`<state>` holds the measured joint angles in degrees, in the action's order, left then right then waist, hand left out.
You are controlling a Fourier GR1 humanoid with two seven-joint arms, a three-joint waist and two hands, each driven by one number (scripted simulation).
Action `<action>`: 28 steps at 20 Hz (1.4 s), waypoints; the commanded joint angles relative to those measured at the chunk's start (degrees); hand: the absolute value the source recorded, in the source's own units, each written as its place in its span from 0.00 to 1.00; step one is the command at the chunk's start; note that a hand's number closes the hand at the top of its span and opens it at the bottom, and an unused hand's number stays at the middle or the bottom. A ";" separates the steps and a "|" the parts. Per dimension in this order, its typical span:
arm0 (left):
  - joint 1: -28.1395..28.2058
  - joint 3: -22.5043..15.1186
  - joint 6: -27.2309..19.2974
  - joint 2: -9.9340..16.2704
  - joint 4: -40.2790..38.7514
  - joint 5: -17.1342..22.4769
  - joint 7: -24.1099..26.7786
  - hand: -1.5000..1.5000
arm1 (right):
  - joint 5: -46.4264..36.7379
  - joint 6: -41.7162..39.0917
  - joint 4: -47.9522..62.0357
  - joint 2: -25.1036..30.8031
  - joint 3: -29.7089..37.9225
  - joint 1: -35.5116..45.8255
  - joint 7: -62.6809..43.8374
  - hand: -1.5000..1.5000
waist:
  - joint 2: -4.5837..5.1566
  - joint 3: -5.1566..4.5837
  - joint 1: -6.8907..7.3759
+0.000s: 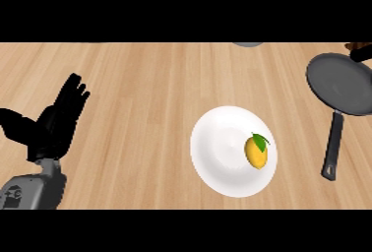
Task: Pick the croissant from the plate and place it in the pan
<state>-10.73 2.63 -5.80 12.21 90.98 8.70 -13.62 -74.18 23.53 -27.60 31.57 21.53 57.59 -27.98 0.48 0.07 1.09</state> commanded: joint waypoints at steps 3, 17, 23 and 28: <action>0.68 -0.65 0.90 -0.41 1.62 0.15 0.01 0.50 | 6.24 6.38 8.38 4.65 5.63 -3.78 13.14 1.00 | 0.66 0.13 1.49; -0.97 -0.27 1.81 -0.61 -0.09 0.26 0.93 0.50 | 13.66 5.28 19.12 7.82 13.52 -7.40 16.00 0.00 | 1.47 0.30 2.74; -1.84 -0.80 0.66 -0.82 0.90 -0.63 -1.57 0.50 | 18.08 5.67 18.69 5.24 16.91 -10.67 23.96 0.00 | 1.14 0.36 2.37; -2.36 0.83 0.22 0.04 1.69 0.21 -3.48 0.50 | 26.29 8.76 14.43 4.66 23.90 -11.94 34.19 0.00 | 0.48 0.35 1.03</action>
<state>-12.46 2.57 -4.99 11.59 91.60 8.53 -14.81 -53.27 30.10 -10.92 37.33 40.88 47.40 -0.58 1.46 0.42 3.01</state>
